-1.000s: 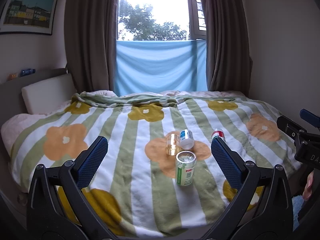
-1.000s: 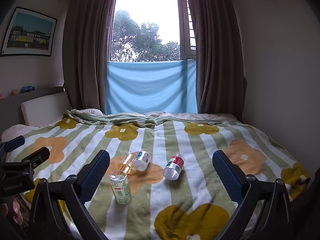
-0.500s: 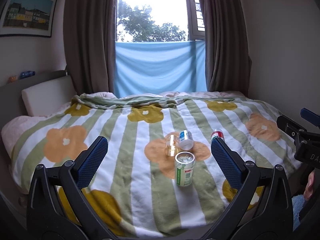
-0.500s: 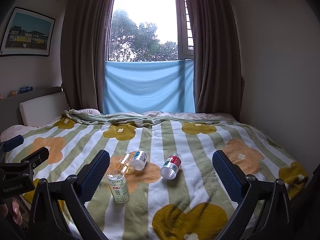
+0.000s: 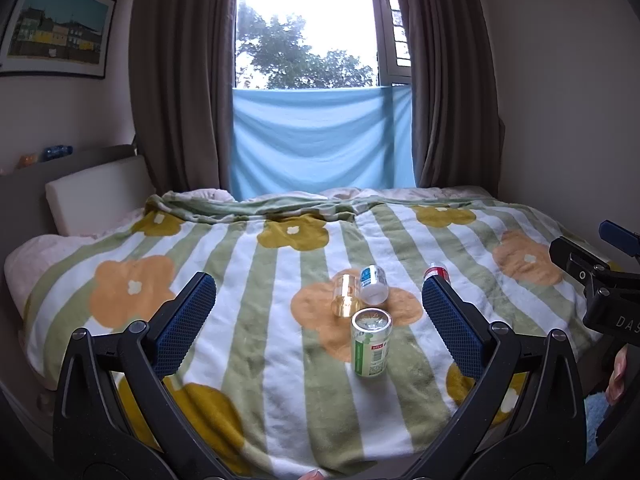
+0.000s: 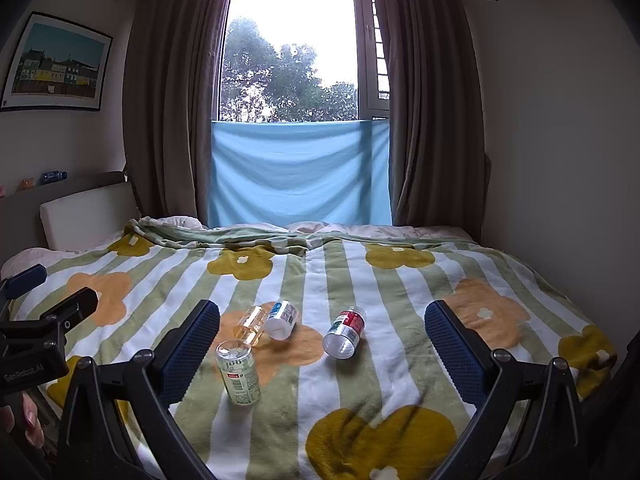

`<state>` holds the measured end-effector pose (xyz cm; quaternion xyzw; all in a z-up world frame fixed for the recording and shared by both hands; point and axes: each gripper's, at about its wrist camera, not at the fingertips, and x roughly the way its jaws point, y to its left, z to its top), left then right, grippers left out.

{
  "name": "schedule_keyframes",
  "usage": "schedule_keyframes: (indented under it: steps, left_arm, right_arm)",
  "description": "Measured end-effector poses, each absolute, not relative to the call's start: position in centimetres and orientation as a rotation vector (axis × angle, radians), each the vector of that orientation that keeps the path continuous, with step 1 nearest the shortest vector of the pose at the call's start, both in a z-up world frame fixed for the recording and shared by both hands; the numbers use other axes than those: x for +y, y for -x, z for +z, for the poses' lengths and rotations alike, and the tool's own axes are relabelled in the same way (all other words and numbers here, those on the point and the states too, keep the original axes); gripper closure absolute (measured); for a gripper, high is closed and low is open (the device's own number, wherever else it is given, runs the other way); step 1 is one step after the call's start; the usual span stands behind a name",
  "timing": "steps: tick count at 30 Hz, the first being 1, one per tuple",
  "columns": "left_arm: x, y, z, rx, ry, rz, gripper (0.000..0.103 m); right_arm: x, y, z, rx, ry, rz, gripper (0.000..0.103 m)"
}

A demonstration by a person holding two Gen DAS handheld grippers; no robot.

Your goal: Flip cup upside down

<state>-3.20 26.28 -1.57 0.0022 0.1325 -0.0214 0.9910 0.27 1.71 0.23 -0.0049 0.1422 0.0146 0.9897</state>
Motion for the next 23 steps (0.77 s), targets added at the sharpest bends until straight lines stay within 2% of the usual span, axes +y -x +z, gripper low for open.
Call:
schedule_keyframes:
  steps: [23]
  left_arm:
    - [26.14,3.57,-1.73,0.229,-0.010,0.007,0.000]
  right_arm:
    - [1.82,-0.24,0.30,0.286,0.010,0.031,0.001]
